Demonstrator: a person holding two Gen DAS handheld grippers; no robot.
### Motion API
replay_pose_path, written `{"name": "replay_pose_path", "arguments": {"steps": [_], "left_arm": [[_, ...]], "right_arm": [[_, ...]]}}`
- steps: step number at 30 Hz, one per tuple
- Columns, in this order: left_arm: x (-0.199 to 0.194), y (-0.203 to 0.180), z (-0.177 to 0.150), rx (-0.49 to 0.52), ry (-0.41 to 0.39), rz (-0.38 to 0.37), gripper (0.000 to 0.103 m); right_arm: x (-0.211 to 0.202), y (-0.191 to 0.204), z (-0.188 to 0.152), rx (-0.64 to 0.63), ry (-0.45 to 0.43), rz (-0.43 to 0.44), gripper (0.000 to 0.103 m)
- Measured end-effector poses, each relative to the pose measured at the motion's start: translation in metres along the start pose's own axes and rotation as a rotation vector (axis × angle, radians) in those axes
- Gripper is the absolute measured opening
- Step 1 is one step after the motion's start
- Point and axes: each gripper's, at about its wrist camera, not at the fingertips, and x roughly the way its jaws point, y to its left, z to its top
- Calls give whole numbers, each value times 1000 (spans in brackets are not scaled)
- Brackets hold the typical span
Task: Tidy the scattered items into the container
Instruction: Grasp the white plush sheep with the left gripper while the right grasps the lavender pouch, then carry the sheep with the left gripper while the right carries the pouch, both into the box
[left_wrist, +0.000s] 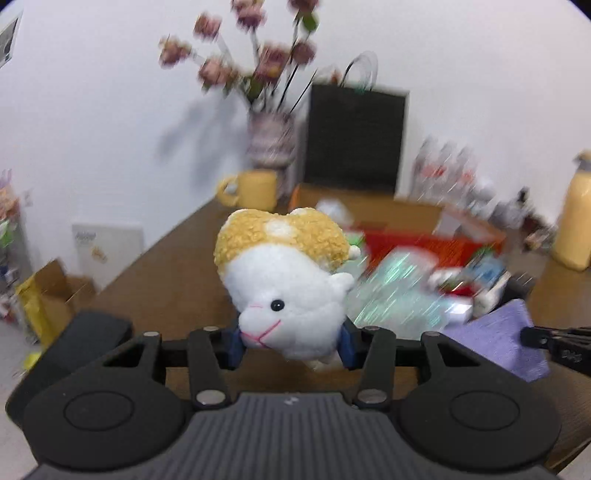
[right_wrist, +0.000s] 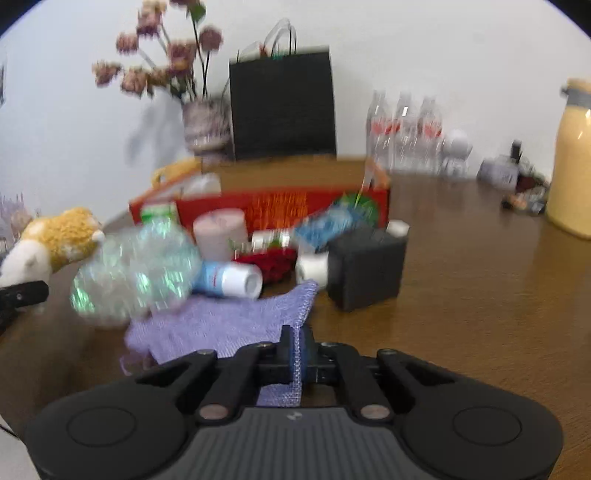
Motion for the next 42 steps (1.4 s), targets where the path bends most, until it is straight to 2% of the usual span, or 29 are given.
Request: {"name": "replay_pose_path", "arguments": {"steps": [4,10,13,16,20,22,23,28,31,34,36,39,42], "left_arm": [[-13,-11,17,-1,-46,-95,48],[10,-29,50,-6,-48,-221,48],[31,-43,70,23,-63,-218,48],[59,-52,96,22,-31,-251,48],[105,-68,128,40,30,-288,48],[136,-76,141,54,86,-286,48],[152,-79,148,58,117,-286,48],[226,-82,172,-39,372,-322,48],[250,-96,173,29,465,-270,48],[262,-101,166,76,524,-234,48],[266,-101,155,78,563,-236,49],[269,-89,135,36,601,-238,49],[270,-79,134,-10,611,-234,52]], "right_arm": [[-31,3,17,-24,-126,-15,2],[-57,2,56,-60,-253,36,2],[-62,2,83,-85,-316,43,2],[-55,2,117,-126,-359,46,2],[-22,-4,168,-122,-354,34,2],[3,-7,189,-93,-334,29,2],[18,-6,200,-87,-304,32,2],[107,-20,239,43,-51,61,2],[157,-26,243,113,131,25,2],[186,-19,236,69,270,-11,2],[199,-16,232,42,344,-28,3],[207,-21,222,64,416,-33,4],[213,-27,209,85,493,-35,12]]}}
